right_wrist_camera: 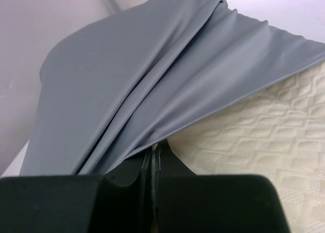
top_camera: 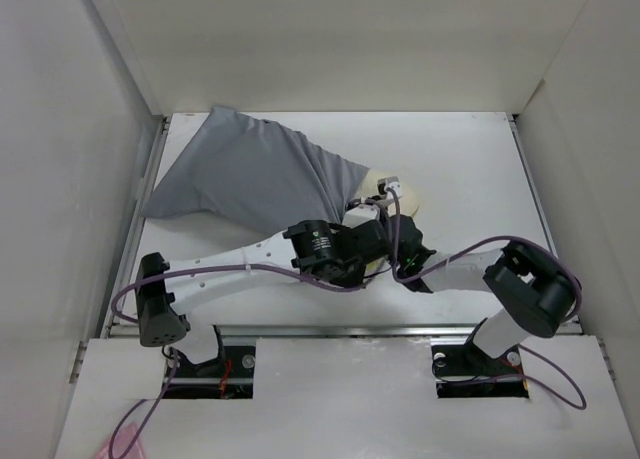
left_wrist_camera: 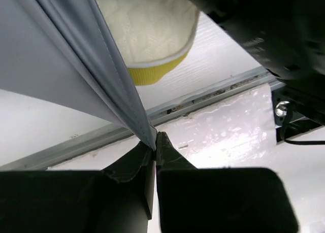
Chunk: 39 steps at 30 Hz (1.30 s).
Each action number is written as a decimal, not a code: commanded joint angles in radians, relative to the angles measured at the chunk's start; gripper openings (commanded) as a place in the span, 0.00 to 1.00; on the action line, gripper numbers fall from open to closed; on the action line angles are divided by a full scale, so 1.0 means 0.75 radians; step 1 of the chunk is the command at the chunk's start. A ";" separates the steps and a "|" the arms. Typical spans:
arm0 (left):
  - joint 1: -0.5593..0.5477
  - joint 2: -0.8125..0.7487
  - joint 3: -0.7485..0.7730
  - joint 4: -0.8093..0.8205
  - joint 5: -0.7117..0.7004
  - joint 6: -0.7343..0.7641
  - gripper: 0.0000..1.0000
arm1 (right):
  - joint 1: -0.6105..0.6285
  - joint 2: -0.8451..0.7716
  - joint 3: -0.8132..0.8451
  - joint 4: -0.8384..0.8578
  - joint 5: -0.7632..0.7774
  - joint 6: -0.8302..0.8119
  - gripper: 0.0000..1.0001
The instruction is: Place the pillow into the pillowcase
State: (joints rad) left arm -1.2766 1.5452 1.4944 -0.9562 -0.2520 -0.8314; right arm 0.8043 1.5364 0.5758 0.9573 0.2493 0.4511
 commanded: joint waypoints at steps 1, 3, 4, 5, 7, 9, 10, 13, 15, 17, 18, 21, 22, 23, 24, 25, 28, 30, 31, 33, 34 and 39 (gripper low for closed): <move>-0.102 -0.125 0.016 0.164 0.232 -0.002 0.00 | -0.023 0.064 0.071 0.260 0.024 0.047 0.00; -0.102 -0.125 0.000 0.136 0.203 -0.043 0.00 | -0.023 0.064 0.099 0.205 -0.056 0.047 0.14; -0.102 -0.125 0.000 0.111 0.163 -0.059 0.00 | -0.023 0.012 0.099 0.115 -0.081 0.047 0.28; -0.102 -0.125 0.000 0.083 0.140 -0.071 0.08 | -0.023 -0.033 0.099 0.039 -0.081 0.031 0.54; -0.102 -0.125 0.038 -0.028 0.083 -0.122 0.82 | -0.023 -0.146 0.150 -0.303 -0.083 0.016 0.82; -0.088 -0.125 0.063 -0.085 -0.003 -0.151 1.00 | -0.023 -0.301 0.198 -0.549 -0.060 -0.012 0.92; -0.088 -0.125 0.063 -0.116 -0.026 -0.151 1.00 | -0.023 -0.340 0.268 -0.688 0.002 -0.012 0.93; -0.018 -0.156 0.063 -0.100 -0.085 -0.164 1.00 | -0.037 -0.431 0.341 -1.083 0.142 -0.035 0.97; 0.023 -0.170 0.004 -0.057 -0.100 -0.164 1.00 | -0.094 -0.443 0.365 -1.209 0.142 -0.035 1.00; 0.106 -0.170 -0.059 -0.018 -0.130 -0.145 1.00 | -0.249 -0.408 0.388 -1.209 -0.018 -0.072 1.00; 0.145 -0.170 -0.084 0.009 -0.179 -0.165 1.00 | -0.307 -0.333 0.408 -1.223 -0.086 -0.084 1.00; 0.329 -0.134 -0.213 0.168 -0.179 -0.125 1.00 | -0.479 -0.068 0.575 -1.268 -0.336 -0.182 1.00; 0.382 -0.107 -0.231 0.199 -0.161 -0.113 1.00 | -0.504 0.008 0.637 -1.299 -0.387 -0.233 0.95; 0.482 -0.044 -0.244 0.238 -0.137 -0.090 1.00 | -0.520 0.082 0.690 -1.319 -0.402 -0.233 0.95; 0.528 -0.009 -0.256 0.301 -0.120 -0.072 1.00 | -0.540 0.152 0.776 -1.319 -0.449 -0.266 0.95; 0.569 0.024 -0.256 0.328 -0.088 -0.045 1.00 | -0.541 0.268 0.809 -1.307 -0.461 -0.266 0.94; 0.653 0.116 -0.232 0.426 -0.069 0.047 1.00 | -0.553 0.375 0.881 -1.307 -0.600 -0.305 0.86; 0.696 0.173 -0.203 0.438 -0.051 0.082 1.00 | -0.553 0.363 0.840 -1.307 -0.627 -0.303 0.82; 0.708 0.193 -0.175 0.455 -0.051 0.102 1.00 | -0.553 0.335 0.745 -1.281 -0.671 -0.291 0.79; 0.737 0.263 -0.136 0.467 -0.053 0.167 1.00 | -0.553 0.226 0.636 -1.221 -0.747 -0.264 0.75; 0.749 0.283 -0.119 0.479 -0.053 0.190 1.00 | -0.519 0.187 0.583 -1.221 -0.816 -0.250 0.73; 0.778 0.339 0.008 0.435 -0.104 0.278 0.94 | -0.314 -0.011 0.300 -1.187 -0.927 -0.174 0.72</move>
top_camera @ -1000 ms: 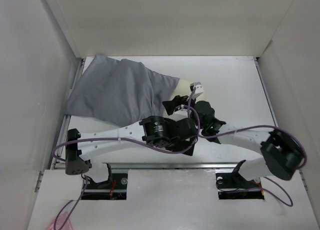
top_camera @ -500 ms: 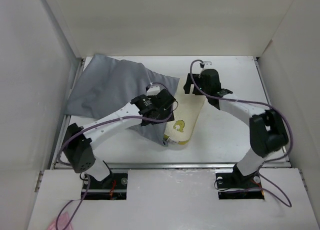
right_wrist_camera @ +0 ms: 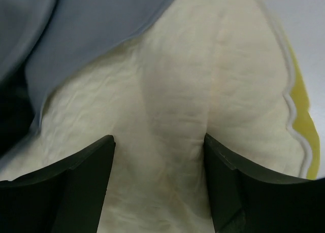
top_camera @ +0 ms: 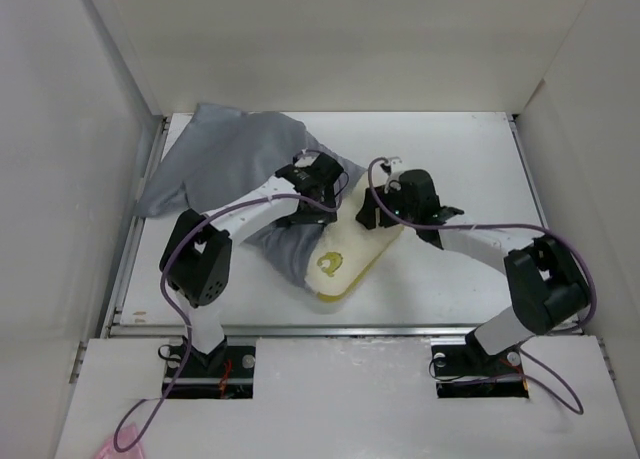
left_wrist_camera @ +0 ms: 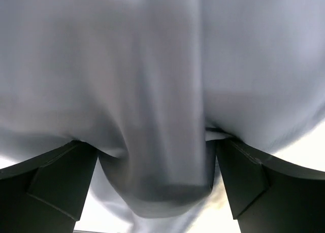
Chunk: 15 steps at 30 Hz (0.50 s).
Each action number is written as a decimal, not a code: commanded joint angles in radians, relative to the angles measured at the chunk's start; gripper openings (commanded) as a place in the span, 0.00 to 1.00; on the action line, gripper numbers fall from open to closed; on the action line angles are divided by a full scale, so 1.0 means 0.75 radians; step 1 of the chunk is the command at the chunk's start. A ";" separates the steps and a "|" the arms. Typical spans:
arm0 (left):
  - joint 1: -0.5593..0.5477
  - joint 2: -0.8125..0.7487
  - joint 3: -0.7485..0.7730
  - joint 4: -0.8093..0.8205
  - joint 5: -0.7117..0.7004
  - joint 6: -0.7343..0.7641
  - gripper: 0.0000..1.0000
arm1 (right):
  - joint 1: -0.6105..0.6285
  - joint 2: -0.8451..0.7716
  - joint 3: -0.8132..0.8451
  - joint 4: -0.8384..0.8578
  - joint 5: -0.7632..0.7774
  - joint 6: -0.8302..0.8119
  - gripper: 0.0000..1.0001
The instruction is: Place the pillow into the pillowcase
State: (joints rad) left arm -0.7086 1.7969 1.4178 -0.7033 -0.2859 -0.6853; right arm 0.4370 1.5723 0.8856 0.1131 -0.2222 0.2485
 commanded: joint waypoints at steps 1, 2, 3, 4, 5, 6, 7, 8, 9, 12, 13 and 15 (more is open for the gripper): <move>0.004 0.003 0.126 0.073 -0.089 0.083 0.94 | 0.198 -0.086 -0.113 -0.089 -0.285 0.108 0.72; -0.026 -0.049 0.126 0.032 -0.120 0.100 0.94 | 0.199 -0.114 -0.113 -0.108 -0.246 0.108 0.72; -0.047 -0.078 0.141 0.001 -0.154 0.100 0.95 | 0.187 -0.147 -0.095 -0.165 -0.230 0.108 0.74; -0.069 -0.109 0.153 -0.027 -0.223 0.100 0.96 | 0.168 -0.222 -0.070 -0.202 -0.205 0.096 0.78; -0.116 -0.174 0.153 -0.050 -0.238 0.100 0.97 | 0.148 -0.263 -0.048 -0.236 -0.176 0.076 0.81; -0.143 -0.205 0.153 -0.085 -0.239 0.124 1.00 | 0.099 -0.302 0.007 -0.279 -0.095 0.076 0.84; -0.172 -0.232 0.135 -0.097 -0.255 0.136 1.00 | 0.068 -0.365 0.036 -0.369 -0.052 0.076 0.86; -0.200 -0.268 0.135 -0.097 -0.255 0.151 1.00 | 0.035 -0.386 0.065 -0.412 -0.019 0.063 0.89; -0.259 -0.269 0.122 -0.097 -0.233 0.167 1.00 | -0.042 -0.399 0.126 -0.465 0.038 0.063 0.89; -0.412 -0.208 0.175 -0.109 -0.169 0.196 1.00 | -0.181 -0.399 0.187 -0.590 0.051 0.063 0.91; -0.454 -0.171 0.240 -0.136 -0.169 0.196 1.00 | -0.269 -0.383 0.206 -0.591 0.025 0.063 0.91; -0.525 -0.028 0.314 -0.148 -0.169 0.210 1.00 | -0.345 -0.323 0.222 -0.605 -0.006 0.051 0.91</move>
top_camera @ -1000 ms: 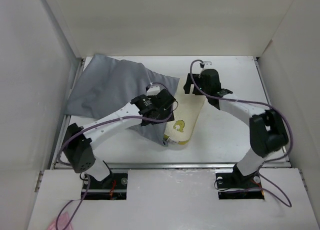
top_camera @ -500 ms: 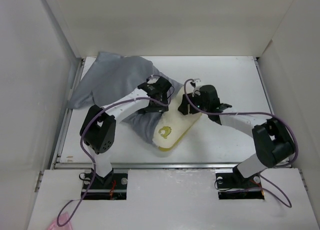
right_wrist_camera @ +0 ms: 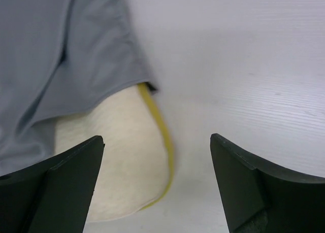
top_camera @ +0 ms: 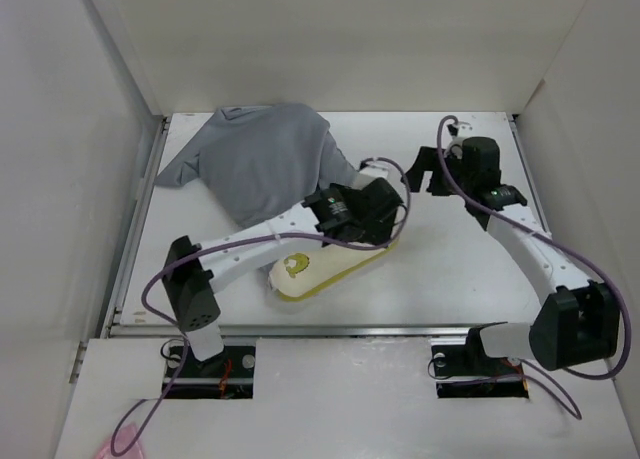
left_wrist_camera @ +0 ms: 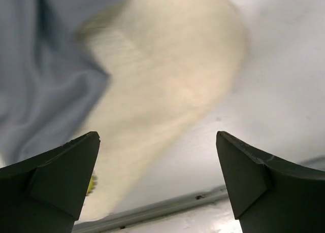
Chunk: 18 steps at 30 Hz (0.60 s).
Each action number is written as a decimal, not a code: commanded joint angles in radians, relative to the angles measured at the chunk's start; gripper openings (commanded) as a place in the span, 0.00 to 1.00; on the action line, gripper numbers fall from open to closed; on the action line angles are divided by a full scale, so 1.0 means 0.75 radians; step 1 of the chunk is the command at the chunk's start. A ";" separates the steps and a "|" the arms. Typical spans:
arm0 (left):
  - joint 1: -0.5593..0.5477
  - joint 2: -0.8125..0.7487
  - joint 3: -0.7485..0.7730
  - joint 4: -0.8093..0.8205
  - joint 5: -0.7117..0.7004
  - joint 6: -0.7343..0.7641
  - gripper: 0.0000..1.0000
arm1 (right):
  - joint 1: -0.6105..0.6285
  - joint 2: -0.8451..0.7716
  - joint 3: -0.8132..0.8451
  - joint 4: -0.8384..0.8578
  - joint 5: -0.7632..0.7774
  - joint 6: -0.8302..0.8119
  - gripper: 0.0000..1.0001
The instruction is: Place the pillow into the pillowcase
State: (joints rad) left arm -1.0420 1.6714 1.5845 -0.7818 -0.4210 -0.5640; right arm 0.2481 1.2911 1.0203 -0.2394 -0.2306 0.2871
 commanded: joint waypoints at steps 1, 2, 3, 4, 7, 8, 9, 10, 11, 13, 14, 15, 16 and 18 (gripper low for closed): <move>-0.124 0.197 0.127 -0.044 0.025 0.048 1.00 | -0.146 0.072 0.043 -0.135 -0.050 0.000 0.91; -0.124 0.262 0.214 -0.044 0.025 0.048 1.00 | -0.165 0.088 0.059 -0.135 -0.067 -0.023 0.91; -0.136 0.329 0.272 -0.068 -0.015 0.048 1.00 | -0.179 0.103 0.059 -0.135 -0.067 -0.023 0.91; -0.124 0.470 0.337 -0.094 -0.056 0.006 1.00 | -0.192 0.119 0.059 -0.121 -0.067 -0.023 0.91; -0.069 0.712 0.636 -0.291 -0.234 -0.111 1.00 | -0.192 0.119 0.045 -0.078 -0.085 -0.023 0.91; -0.024 0.747 0.683 -0.348 -0.253 -0.143 1.00 | -0.206 0.119 0.045 -0.078 -0.103 -0.023 0.91; -0.004 0.768 0.710 -0.348 -0.269 -0.168 1.00 | -0.206 0.119 0.031 -0.059 -0.104 -0.023 0.91; 0.013 0.780 0.698 -0.336 -0.285 -0.168 1.00 | -0.206 0.119 0.018 -0.059 -0.104 -0.037 0.91; 0.043 0.796 0.683 -0.336 -0.267 -0.152 1.00 | -0.220 0.119 0.018 -0.059 -0.104 -0.037 0.91; 0.064 0.796 0.590 -0.293 -0.279 -0.136 1.00 | -0.235 0.119 0.018 -0.059 -0.116 -0.037 0.91; 0.064 0.815 0.561 -0.293 -0.302 -0.154 1.00 | -0.235 0.119 0.018 -0.059 -0.116 -0.037 0.91; 0.098 0.829 0.536 -0.305 -0.302 -0.174 1.00 | -0.235 0.119 0.018 -0.047 -0.132 -0.037 0.91; 0.099 0.845 0.510 -0.328 -0.290 -0.191 0.94 | -0.249 0.119 0.018 -0.047 -0.132 -0.037 0.91; 0.115 0.874 0.463 -0.312 -0.267 -0.173 0.47 | -0.249 0.119 0.006 -0.031 -0.155 -0.037 0.91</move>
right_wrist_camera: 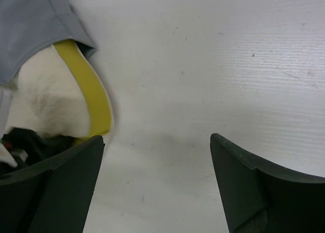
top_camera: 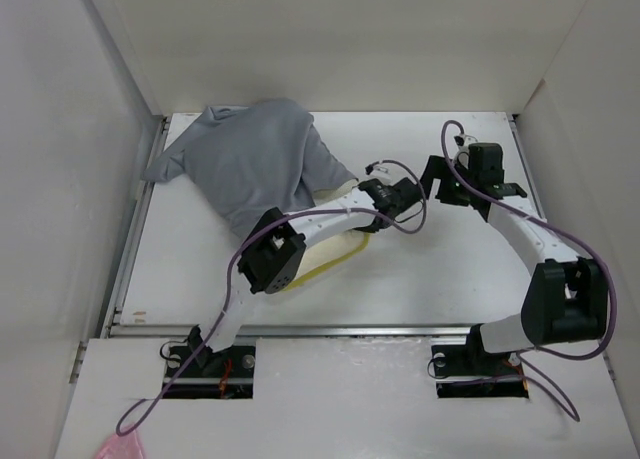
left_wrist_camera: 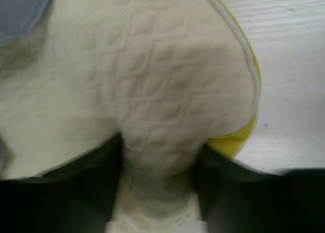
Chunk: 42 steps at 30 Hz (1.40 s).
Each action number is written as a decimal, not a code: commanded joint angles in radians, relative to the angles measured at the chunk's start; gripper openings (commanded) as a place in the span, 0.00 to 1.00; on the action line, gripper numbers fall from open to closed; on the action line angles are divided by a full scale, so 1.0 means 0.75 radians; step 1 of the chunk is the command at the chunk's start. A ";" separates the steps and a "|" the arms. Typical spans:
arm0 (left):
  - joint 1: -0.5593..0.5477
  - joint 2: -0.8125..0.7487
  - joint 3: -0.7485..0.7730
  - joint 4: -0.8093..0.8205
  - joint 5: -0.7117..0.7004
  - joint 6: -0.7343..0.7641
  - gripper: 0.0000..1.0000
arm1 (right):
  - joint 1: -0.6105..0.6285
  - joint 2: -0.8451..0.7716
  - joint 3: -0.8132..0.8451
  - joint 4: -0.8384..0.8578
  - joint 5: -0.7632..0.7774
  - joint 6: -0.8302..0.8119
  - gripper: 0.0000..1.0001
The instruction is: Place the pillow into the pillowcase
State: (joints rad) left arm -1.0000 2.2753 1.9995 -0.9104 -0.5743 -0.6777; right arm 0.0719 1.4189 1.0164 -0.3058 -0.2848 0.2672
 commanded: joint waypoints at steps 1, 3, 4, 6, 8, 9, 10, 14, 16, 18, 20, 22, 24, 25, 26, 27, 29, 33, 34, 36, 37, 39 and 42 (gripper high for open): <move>0.059 0.069 -0.103 -0.140 -0.063 -0.021 0.19 | -0.028 -0.051 -0.005 0.058 -0.101 -0.011 0.91; 0.059 0.043 -0.103 -0.140 -0.075 -0.035 0.00 | -0.028 -0.051 -0.005 0.093 -0.115 -0.011 0.91; 0.029 0.008 -0.103 -0.189 -0.119 -0.064 0.00 | -0.028 -0.039 -0.005 0.093 -0.144 -0.023 0.91; 0.010 -0.086 -0.075 -0.250 -0.242 -0.109 0.00 | -0.028 -0.039 -0.018 0.156 -0.223 -0.064 0.91; 0.010 -0.264 -0.060 -0.295 -0.298 -0.125 0.00 | -0.028 -0.039 -0.042 0.229 -0.329 -0.078 0.91; 0.010 -0.394 -0.060 -0.296 -0.314 -0.113 0.00 | -0.006 -0.025 -0.058 0.292 -0.330 -0.078 0.91; 0.010 -0.458 -0.060 -0.296 -0.314 -0.113 0.00 | 0.014 -0.006 -0.059 0.311 -0.318 -0.078 0.89; 0.041 -0.650 -0.075 -0.271 -0.314 -0.062 0.00 | 0.166 0.047 -0.046 0.397 -0.187 -0.082 0.89; 0.057 -0.692 -0.062 -0.296 -0.298 -0.046 0.00 | 0.247 0.094 -0.046 0.487 -0.187 -0.064 0.89; 0.057 -0.721 -0.062 -0.296 -0.298 -0.045 0.00 | 0.303 0.129 -0.046 0.573 -0.262 -0.035 0.89; 0.057 -0.735 -0.050 -0.296 -0.298 -0.045 0.00 | 0.336 0.188 -0.022 0.684 -0.281 0.032 0.88; 0.057 -0.749 -0.038 -0.296 -0.298 -0.045 0.00 | 0.386 0.233 0.035 0.731 -0.295 0.063 0.88; 0.057 -0.749 -0.024 -0.296 -0.283 -0.031 0.00 | 0.432 0.296 0.054 0.794 -0.316 0.091 0.88; 0.057 -0.749 -0.023 -0.296 -0.283 -0.031 0.00 | 0.480 0.317 0.070 0.821 -0.330 0.092 0.88; 0.057 -0.749 -0.007 -0.296 -0.283 -0.031 0.00 | 0.501 0.333 0.082 0.855 -0.330 0.108 0.88; 0.057 -0.749 -0.007 -0.296 -0.283 -0.031 0.00 | 0.522 0.362 0.083 0.888 -0.330 0.134 0.87; 0.057 -0.749 -0.007 -0.296 -0.283 -0.031 0.00 | 0.569 0.374 0.083 0.956 -0.371 0.153 0.87; 0.057 -0.749 -0.007 -0.296 -0.271 -0.031 0.00 | 0.626 0.454 0.150 1.005 -0.247 0.198 0.87; 0.057 -0.749 -0.007 -0.296 -0.271 -0.031 0.00 | 0.626 0.505 0.172 1.023 -0.222 0.238 0.87; 0.057 -0.761 -0.007 -0.296 -0.271 -0.043 0.00 | 0.626 0.556 0.227 1.048 -0.124 0.296 0.74; 0.057 -0.774 -0.007 -0.296 -0.271 -0.043 0.00 | 0.608 0.595 0.244 1.060 -0.123 0.308 0.61; 0.057 -0.774 -0.023 -0.296 -0.271 -0.058 0.00 | 0.589 0.595 0.244 1.109 -0.048 0.349 0.13; 0.069 -0.786 -0.074 -0.296 -0.271 -0.074 0.00 | 0.565 0.607 0.209 1.189 0.034 0.349 0.00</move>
State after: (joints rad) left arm -0.9474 1.7473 1.9461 -1.1530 -0.7284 -0.7166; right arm 0.5171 1.8767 1.1557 0.4385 -0.3576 0.4919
